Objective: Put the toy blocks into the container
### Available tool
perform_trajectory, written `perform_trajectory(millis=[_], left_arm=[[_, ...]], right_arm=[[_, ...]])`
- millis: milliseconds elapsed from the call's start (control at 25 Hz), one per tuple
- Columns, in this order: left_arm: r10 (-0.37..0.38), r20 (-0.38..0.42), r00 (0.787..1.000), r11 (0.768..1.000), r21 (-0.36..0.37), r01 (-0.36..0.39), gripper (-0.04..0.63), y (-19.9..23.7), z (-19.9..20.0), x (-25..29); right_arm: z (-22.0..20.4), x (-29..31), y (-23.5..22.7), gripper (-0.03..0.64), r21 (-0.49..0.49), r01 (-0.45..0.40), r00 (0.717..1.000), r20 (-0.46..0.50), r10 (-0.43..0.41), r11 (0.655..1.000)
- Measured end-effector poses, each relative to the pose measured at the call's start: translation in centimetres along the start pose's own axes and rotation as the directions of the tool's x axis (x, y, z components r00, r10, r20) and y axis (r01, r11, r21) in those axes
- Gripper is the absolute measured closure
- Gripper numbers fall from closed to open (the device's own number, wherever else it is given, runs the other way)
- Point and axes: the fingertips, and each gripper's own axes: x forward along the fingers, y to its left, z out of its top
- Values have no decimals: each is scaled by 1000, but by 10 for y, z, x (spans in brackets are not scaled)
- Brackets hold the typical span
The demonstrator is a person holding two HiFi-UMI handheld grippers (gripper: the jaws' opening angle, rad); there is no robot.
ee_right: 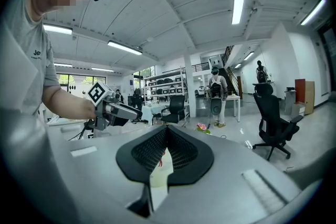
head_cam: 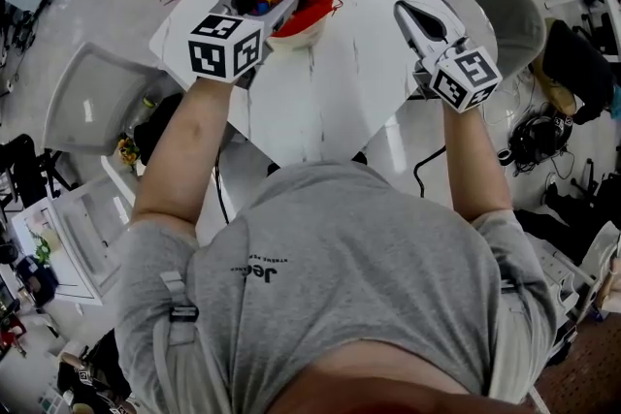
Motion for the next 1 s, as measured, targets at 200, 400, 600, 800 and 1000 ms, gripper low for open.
perform_trajectory(millis=[200,400,600,800,1000], left_arm=[[-3,131,991,1000,-4,4,385,-2,17,-40],[11,218,976,1000,2,-11,469,9,27,-89],[-25,286,958,1000,2,25,537,3,36,-135],[-26,295,955,1000,-4,29,538,-34,29,-156],[61,316,947,998,-29,-55,538,-77,25,-170]], right_arm=[[10,0,10,614,0,9,1000,5,-9,1000],[26,1,29,614,23,43,999,19,-44,999],[46,-11,53,614,46,90,995,39,-92,995],[55,-47,65,614,-9,81,996,35,-81,997],[57,-78,48,614,-15,25,998,56,-24,1000]])
